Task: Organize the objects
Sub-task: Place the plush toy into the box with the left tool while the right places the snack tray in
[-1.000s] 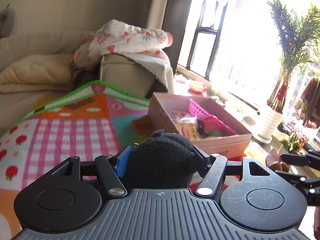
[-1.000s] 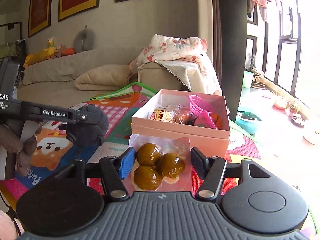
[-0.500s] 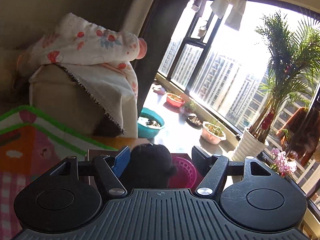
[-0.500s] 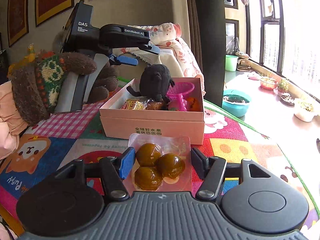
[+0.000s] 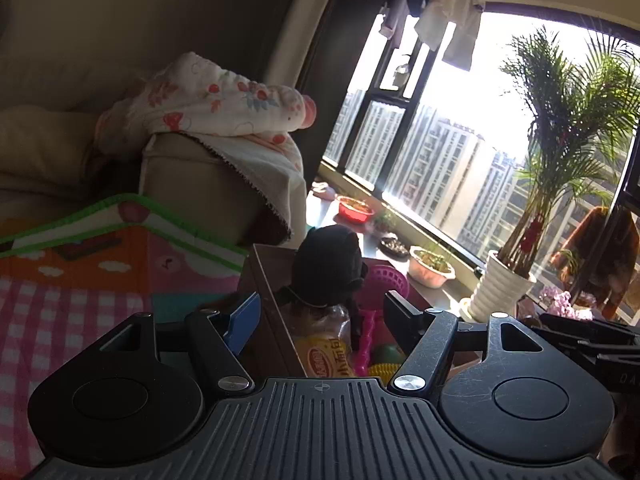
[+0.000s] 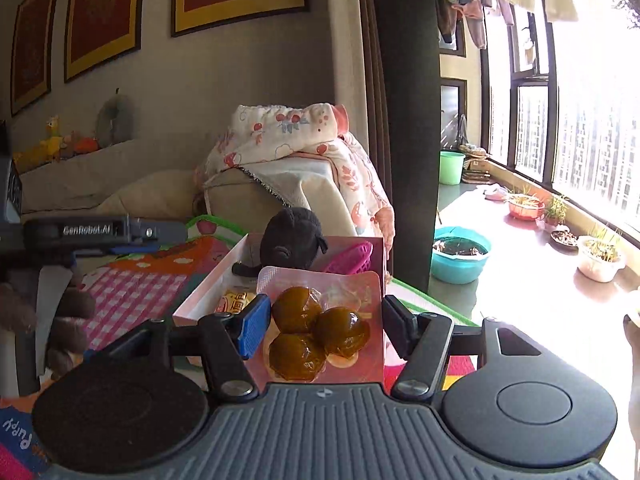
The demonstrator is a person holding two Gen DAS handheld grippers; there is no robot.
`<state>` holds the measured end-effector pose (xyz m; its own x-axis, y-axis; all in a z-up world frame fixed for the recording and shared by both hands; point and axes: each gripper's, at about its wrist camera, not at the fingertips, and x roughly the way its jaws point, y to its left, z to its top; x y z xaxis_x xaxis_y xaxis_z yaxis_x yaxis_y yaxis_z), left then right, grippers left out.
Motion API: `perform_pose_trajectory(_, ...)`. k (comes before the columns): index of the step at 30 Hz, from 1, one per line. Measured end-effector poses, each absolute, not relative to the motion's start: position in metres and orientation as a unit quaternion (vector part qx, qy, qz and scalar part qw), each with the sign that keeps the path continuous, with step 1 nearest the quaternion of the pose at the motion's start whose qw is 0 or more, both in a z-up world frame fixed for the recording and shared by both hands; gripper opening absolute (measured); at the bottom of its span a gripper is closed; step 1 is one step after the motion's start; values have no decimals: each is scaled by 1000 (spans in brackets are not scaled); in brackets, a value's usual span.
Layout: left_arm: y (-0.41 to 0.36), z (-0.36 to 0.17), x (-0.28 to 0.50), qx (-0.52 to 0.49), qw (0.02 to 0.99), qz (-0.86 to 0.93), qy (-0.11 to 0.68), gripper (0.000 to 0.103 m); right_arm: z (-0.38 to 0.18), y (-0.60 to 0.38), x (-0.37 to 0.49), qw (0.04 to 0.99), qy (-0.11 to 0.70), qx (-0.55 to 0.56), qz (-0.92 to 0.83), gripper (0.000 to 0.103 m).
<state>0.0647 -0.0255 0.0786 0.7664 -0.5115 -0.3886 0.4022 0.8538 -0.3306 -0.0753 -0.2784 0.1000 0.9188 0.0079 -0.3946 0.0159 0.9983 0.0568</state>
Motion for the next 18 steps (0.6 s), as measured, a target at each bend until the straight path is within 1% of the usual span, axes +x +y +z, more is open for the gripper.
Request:
perform_pose_trajectory(3, -27, 65, 59, -113, 925, -240, 273, 73, 127, -280, -35, 979, 198, 44, 1, 62)
perform_pose_trajectory(4, -27, 63, 59, -115, 924, -235, 279, 73, 131, -281, -19, 976, 210, 49, 4, 64)
perform_pose_trajectory(5, -27, 63, 60, -117, 924, -227, 284, 73, 132, -283, 0, 971, 231, 52, 15, 70)
perform_pose_trajectory(7, -26, 65, 62, -118, 925, -212, 293, 73, 128, -287, 21, 965, 256, 60, 8, 71)
perform_pose_trajectory(8, -25, 67, 62, -119, 925, -207, 295, 73, 125, -288, 24, 963, 262, 54, 3, 71)
perform_pose_trajectory(10, -23, 70, 64, -122, 926, -209, 289, 73, 113, -290, 17, 963, 268, 29, -6, 74)
perform_pose_trajectory(11, -24, 72, 67, -123, 926, -211, 288, 73, 106, -292, 8, 963, 270, 15, -9, 78)
perform_pose_trajectory(12, -26, 72, 71, -122, 926, -212, 289, 73, 98, -293, -1, 961, 275, 2, -9, 78)
perform_pose_trajectory(14, -36, 68, 81, -111, 926, -207, 296, 73, 79, -295, -15, 955, 296, -27, -14, 78)
perform_pose_trajectory(16, -47, 61, 90, -96, 927, -190, 308, 73, 58, -294, -25, 945, 321, -60, -24, 76)
perform_pose_trajectory(18, -57, 53, 98, -77, 928, -176, 319, 73, 41, -293, -26, 937, 339, -80, -35, 64)
